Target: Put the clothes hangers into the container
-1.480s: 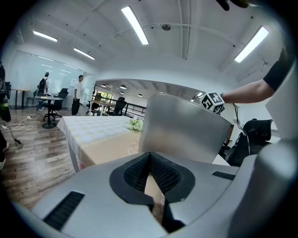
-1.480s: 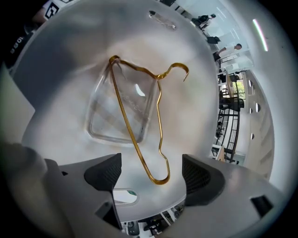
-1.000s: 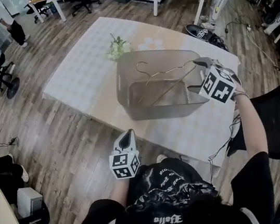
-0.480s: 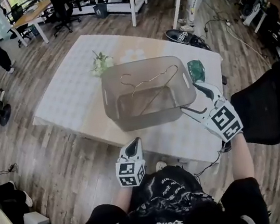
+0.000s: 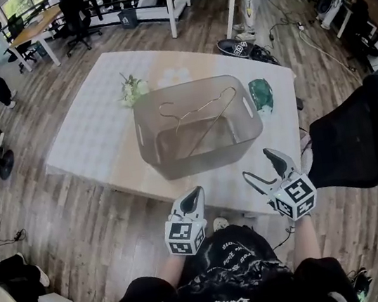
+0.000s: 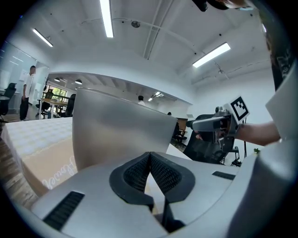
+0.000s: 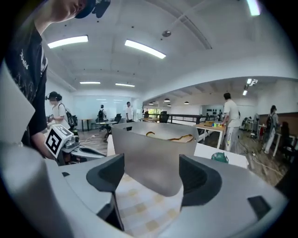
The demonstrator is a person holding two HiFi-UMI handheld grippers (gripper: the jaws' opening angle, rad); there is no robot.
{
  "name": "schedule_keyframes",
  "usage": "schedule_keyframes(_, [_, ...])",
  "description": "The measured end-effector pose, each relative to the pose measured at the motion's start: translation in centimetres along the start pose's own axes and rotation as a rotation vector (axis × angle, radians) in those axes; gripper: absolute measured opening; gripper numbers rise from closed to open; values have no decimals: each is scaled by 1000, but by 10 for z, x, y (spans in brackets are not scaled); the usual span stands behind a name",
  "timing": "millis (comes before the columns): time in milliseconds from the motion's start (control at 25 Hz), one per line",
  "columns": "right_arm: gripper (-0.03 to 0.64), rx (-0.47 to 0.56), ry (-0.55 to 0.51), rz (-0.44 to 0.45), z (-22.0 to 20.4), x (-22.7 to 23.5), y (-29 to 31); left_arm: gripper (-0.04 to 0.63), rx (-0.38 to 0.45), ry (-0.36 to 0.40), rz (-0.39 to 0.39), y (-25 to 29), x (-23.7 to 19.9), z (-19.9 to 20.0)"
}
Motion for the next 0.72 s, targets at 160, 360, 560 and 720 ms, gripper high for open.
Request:
schedule_keyframes(160, [374, -23, 111, -39, -34, -12, 1, 20, 2, -5, -18, -2, 0, 1])
schedule_keyframes(360, [364, -49, 158, -57, -52, -21, -3, 20, -5, -18, -6, -7, -4, -2])
schedule_keyframes(560, [259, -24, 125, -113, -50, -24, -3, 20, -25, 11, -23, -9, -5, -3])
schedule_keyframes(720, [195, -45, 97, -127, -51, -33, 6, 20, -11, -6, -27, -12, -7, -1])
Point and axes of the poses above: the fingertips, and each gripper's own axes: y forward along the fingers, x to its right, z out of its top, the point moved 10 cm from there along -y, backward along the fingers, and after that the axes turned 2 degrees about -x, right-handed, at the moved point
